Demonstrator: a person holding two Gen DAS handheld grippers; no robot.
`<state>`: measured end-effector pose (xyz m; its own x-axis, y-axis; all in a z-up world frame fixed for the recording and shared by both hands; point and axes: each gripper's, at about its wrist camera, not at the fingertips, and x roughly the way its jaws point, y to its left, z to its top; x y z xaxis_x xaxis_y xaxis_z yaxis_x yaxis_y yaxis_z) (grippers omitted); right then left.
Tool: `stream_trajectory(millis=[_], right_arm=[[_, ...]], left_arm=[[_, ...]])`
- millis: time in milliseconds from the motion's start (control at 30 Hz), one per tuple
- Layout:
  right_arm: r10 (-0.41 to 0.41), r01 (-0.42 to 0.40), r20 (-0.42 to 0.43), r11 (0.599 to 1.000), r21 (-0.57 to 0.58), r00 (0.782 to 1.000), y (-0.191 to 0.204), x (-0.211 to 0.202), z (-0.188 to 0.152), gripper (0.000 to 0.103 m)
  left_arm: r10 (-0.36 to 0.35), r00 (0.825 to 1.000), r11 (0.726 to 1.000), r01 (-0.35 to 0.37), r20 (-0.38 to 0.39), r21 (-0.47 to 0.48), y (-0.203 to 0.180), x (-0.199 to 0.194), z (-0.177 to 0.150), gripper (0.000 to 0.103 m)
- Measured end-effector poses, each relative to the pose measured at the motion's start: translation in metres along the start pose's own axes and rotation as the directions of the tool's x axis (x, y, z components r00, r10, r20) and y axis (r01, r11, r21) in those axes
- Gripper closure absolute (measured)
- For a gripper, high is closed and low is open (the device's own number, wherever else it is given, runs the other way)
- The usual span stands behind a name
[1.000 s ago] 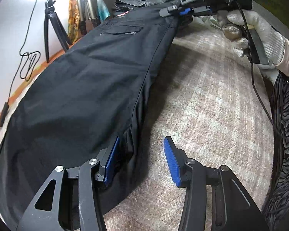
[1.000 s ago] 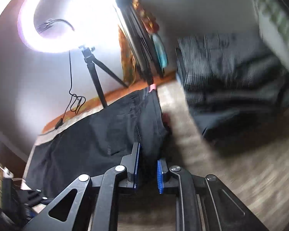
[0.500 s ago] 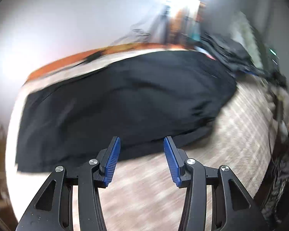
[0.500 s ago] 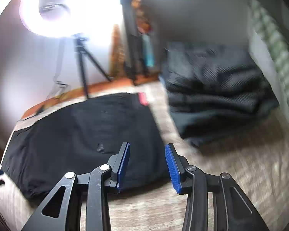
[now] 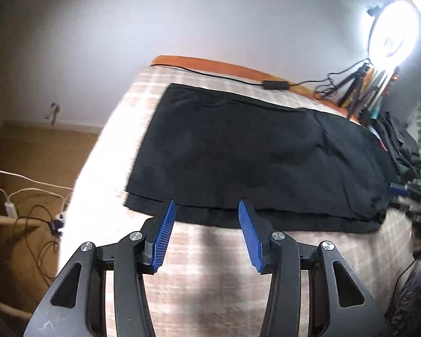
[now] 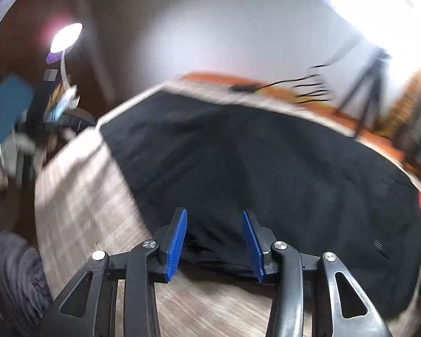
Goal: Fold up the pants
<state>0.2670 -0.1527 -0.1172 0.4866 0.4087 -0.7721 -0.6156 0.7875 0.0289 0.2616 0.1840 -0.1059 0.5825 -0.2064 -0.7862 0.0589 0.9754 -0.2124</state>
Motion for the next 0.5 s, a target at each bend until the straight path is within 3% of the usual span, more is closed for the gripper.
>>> stream_trajectory(millis=[67, 200, 267, 367, 400, 433, 500], right_arm=[[0.004, -0.006, -0.048, 0.999, -0.049, 0.999, 0.013, 0.016, -0.002, 0.06], [-0.112, 0.094, -0.089, 0.98, -0.176, 0.99, 0.03, 0.038, -0.008, 0.055], [-0.107, 0.085, -0.1, 0.976, -0.201, 0.989, 0.033, 0.043, -0.01, 0.055], [-0.102, 0.08, -0.09, 0.971, -0.223, 0.991, 0.036, 0.047, -0.012, 0.055], [-0.091, 0.069, -0.094, 0.974, -0.218, 0.991, 0.033, 0.048, -0.013, 0.061], [-0.076, 0.055, -0.097, 0.976, -0.209, 0.992, 0.031, 0.048, -0.012, 0.077], [-0.084, 0.063, -0.096, 0.976, -0.206, 0.992, 0.027, 0.045, -0.01, 0.092]], left_arm=[[-0.003, 1.0, 1.0, 0.003, 0.005, -0.012, 0.005, -0.001, 0.001, 0.058], [-0.004, 1.0, 1.0, 0.004, -0.001, -0.014, 0.006, 0.003, 0.004, 0.058], [-0.002, 1.0, 1.0, 0.002, -0.008, -0.022, 0.009, 0.006, 0.004, 0.058], [0.0, 1.0, 0.998, 0.0, -0.006, -0.065, 0.018, 0.011, 0.007, 0.048], [-0.003, 1.0, 0.996, 0.002, 0.0, -0.09, 0.024, 0.011, 0.008, 0.048], [-0.009, 1.0, 0.992, 0.01, 0.009, -0.122, 0.03, 0.01, 0.01, 0.048], [-0.017, 1.0, 0.984, 0.021, 0.021, -0.176, 0.043, 0.009, 0.013, 0.048]])
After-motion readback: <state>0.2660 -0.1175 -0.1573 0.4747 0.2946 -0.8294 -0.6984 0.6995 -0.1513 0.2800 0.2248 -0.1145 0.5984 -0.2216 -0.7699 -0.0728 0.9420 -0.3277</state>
